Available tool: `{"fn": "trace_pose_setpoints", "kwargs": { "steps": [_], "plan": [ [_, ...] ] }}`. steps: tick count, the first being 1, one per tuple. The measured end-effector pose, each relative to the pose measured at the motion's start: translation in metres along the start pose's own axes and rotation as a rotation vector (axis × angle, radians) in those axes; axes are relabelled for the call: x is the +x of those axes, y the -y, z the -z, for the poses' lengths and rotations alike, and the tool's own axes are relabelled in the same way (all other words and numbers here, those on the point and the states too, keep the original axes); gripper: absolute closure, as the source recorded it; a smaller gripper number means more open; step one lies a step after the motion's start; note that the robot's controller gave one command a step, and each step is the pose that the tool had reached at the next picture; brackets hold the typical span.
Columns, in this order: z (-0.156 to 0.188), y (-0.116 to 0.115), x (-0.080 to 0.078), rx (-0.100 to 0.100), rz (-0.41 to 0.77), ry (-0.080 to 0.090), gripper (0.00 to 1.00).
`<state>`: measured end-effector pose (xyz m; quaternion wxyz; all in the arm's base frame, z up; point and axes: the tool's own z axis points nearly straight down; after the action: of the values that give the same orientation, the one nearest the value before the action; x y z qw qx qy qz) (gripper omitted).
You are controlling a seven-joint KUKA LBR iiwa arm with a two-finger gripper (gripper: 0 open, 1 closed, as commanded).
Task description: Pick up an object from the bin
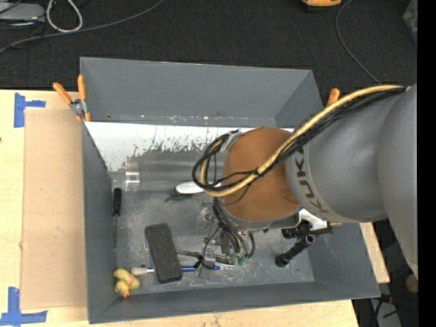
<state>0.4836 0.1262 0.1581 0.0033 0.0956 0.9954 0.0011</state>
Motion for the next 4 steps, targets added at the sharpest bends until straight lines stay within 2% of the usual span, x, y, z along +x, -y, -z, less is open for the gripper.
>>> {"fn": "trace_pose_setpoints", "kwargs": {
  "steps": [1, 2, 3, 4],
  "plan": [
    [-0.033, -0.012, 0.018, 0.006, 0.066, -0.019, 0.00],
    [-0.085, -0.011, 0.013, -0.004, 0.355, 0.012, 0.00],
    [-0.088, 0.002, 0.008, 0.000, 0.130, -0.005, 1.00],
    [-0.088, 0.002, 0.008, 0.000, 0.129, -0.005, 1.00]
  ]
}}
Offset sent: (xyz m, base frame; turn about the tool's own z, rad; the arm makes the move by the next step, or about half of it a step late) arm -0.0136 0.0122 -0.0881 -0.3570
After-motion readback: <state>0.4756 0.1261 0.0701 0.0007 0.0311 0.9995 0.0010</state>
